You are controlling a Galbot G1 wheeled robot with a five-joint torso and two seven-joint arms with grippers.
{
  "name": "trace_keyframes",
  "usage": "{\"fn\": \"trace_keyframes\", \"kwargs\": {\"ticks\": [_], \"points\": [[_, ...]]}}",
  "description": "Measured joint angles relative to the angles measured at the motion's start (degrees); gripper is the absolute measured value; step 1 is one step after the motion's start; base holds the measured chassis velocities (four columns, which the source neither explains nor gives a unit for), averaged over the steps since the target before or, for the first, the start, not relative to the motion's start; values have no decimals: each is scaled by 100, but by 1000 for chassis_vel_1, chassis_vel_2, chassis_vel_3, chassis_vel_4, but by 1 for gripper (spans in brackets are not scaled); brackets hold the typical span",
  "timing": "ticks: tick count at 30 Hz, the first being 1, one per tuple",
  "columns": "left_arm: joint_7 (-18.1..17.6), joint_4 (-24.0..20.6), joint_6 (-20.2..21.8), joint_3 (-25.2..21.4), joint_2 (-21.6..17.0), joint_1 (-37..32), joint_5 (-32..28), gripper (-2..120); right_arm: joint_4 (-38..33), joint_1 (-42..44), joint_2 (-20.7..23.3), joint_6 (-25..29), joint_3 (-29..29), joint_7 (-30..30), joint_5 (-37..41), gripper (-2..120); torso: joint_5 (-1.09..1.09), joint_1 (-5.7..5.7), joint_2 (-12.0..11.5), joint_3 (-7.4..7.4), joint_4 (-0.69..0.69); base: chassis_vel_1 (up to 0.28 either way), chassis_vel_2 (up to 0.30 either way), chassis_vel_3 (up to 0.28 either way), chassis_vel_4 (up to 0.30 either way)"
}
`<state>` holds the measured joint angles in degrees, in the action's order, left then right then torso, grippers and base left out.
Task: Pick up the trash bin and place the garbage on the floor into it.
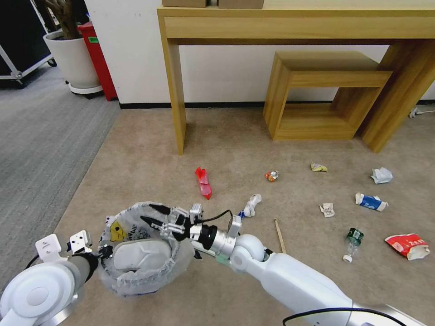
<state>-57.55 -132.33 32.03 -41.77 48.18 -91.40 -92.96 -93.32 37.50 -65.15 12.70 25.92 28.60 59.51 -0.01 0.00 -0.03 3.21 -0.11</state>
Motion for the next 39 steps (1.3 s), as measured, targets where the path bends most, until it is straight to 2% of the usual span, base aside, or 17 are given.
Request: {"fn": "trace_keyframes", "kwargs": {"ticks": [4,7,9,10,12,14,18,21,22,24,26,27,29,30,31,32,39], "points": [[-51,-29,26,-13,-28,2,-103,0,-285,-37,353,-158,-351,-327,91,86,0,0,0,0,0,0,0,0,0],[-123,-54,72,-31,-116,22,-281,0,-489,-24,791,-364,-824,-635,136,98,-1,0,0,0,-2,0,0,0,0],[-162,-62,84,-44,-165,46,-376,0,-548,-2,904,-489,-989,-809,111,100,0,0,0,0,-1,0,0,0,0],[-248,-64,95,-45,-208,97,-507,0,-631,27,1030,-782,-1209,-1140,73,100,2,0,0,0,-2,0,0,0,0],[-266,-65,98,-45,-219,112,-543,0,-661,36,1075,-923,-1275,-1298,53,100,1,0,0,0,-1,0,0,0,0],[-329,-34,112,-5,-254,208,-704,0,-672,61,1245,-1346,-1435,-1695,34,100,2,0,0,0,-1,0,0,0,0],[-400,7,140,26,-266,282,-858,0,-594,56,1351,-1684,-1460,-1851,31,100,0,0,0,0,-2,0,0,0,0],[-482,68,148,27,-347,377,-1092,0,-331,-70,1405,-2286,-1338,-2003,17,100,0,0,0,0,-1,0,0,0,0],[-482,68,148,27,-347,377,-1092,0,-331,-70,1405,-2286,-1338,-2003,17,100,0,0,0,0,-1,0,0,0,0],[-499,126,136,4,-408,444,-1222,0,-48,-219,1378,-2845,-1209,-1975,-3,100,0,0,1,0,0,0,0,0,0],[-502,144,136,1,-415,453,-1235,0,42,-256,1361,-2933,-1161,-1936,-20,100,0,0,1,1,-1,0,0,0,0],[-497,189,135,-1,-420,480,-1251,0,325,-366,1309,-3068,-1067,-1669,-134,100,0,0,1,1,0,0,0,0,0],[-495,232,150,-11,-411,504,-1253,0,702,-478,1225,-3070,-971,-1165,-420,100,-3,0,1,1,-1,0,0,0,0],[-495,232,150,-11,-411,504,-1253,0,702,-478,1225,-3070,-971,-1165,-420,100,-3,0,1,1,-1,0,0,0,0],[-509,268,174,-32,-376,516,-1251,0,1027,-556,1120,-2966,-811,-746,-716,100,0,0,0,1,-1,0,0,0,0],[-525,300,183,-40,-353,515,-1244,0,1204,-608,1041,-2908,-685,-627,-876,100,-1,0,1,1,-1,0,0,0,0],[-553,456,190,-53,-343,543,-1211,0,1847,-669,546,-2770,-359,-533,-1399,100,-1,0,0,1,0,0,0,0,0]]}}
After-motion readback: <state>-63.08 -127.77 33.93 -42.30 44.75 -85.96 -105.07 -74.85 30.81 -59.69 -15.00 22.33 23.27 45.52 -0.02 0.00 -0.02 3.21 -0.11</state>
